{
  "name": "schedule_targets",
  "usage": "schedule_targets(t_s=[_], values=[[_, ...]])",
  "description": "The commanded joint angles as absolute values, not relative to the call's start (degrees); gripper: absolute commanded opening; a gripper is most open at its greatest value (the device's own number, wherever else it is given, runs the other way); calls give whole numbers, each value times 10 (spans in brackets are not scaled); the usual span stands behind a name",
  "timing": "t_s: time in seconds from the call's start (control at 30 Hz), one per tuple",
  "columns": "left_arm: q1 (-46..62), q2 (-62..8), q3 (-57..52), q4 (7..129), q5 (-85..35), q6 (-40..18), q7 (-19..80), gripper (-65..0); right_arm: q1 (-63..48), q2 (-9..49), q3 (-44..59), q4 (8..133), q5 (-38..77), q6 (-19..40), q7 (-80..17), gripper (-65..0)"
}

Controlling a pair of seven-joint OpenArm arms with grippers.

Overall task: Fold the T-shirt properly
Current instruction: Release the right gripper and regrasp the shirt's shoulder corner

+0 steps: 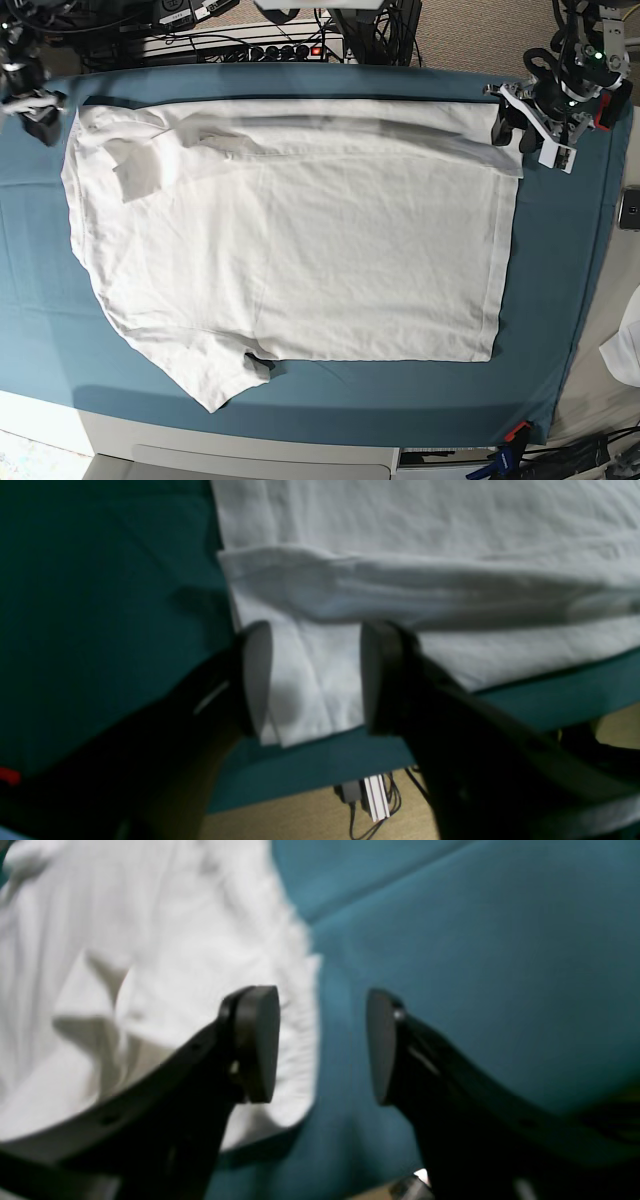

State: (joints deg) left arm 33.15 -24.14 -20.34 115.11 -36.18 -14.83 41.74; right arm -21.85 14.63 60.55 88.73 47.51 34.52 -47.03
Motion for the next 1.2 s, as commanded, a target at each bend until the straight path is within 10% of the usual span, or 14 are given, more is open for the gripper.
schedule_targets(t_s=[0.0, 1.17], values=[[332, -248, -208, 1159, -366, -150, 407, -354, -221, 161, 628, 897, 501, 338, -472, -362], [331, -248, -208, 1159, -302, -129, 394, -354, -218, 108, 625, 775, 694, 336, -545, -362]])
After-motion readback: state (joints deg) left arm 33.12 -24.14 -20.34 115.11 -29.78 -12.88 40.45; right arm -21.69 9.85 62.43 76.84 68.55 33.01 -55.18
